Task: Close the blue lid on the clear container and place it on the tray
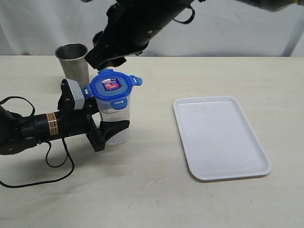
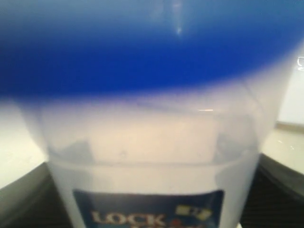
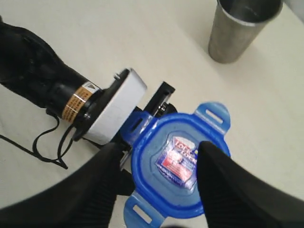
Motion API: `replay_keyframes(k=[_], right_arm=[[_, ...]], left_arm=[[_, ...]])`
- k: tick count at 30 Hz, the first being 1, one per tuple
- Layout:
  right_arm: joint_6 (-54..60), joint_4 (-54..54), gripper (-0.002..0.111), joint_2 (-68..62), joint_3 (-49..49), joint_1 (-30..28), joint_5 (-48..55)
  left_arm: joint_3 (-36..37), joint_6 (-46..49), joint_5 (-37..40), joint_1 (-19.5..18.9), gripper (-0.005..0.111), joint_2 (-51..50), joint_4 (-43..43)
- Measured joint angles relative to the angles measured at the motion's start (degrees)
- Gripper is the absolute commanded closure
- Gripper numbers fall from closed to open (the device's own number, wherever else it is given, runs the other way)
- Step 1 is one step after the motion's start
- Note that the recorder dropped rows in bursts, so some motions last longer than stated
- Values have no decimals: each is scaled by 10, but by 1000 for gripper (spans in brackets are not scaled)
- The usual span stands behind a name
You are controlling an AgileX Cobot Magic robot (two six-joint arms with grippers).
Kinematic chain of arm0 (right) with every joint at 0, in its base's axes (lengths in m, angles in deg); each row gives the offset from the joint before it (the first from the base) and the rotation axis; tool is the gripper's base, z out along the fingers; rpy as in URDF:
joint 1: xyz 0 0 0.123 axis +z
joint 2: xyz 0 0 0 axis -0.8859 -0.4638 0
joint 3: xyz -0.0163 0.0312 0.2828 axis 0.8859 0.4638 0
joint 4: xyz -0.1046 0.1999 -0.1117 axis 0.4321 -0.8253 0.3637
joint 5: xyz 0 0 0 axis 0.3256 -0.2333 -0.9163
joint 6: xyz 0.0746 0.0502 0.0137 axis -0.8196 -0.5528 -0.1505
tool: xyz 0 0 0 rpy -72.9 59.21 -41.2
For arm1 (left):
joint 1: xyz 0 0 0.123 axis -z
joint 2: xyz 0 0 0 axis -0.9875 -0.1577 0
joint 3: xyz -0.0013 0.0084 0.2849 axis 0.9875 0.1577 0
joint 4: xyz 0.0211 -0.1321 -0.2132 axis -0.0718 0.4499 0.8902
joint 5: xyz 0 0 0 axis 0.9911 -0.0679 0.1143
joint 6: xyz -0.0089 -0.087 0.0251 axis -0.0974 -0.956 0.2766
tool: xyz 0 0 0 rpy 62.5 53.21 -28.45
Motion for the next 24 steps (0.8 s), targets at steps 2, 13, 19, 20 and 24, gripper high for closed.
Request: replay_keyframes(k=[2, 13, 19, 20, 24], right_arm=[[25, -3, 59, 12, -16, 0, 15], [149, 18, 60, 41, -43, 0, 155], [233, 2, 60, 36, -43, 0, 162], [240, 2, 60, 32, -43, 0, 162], [254, 104, 64, 15, -43, 42, 162]], left_arm=[[-6, 0, 2, 0, 107, 0, -16], [-10, -24, 5, -1, 107, 22, -53], [-10, -49, 9, -1, 107, 47, -70], [-10, -51, 9, -1, 107, 52, -73], [-10, -59, 9, -1, 107, 63, -86]])
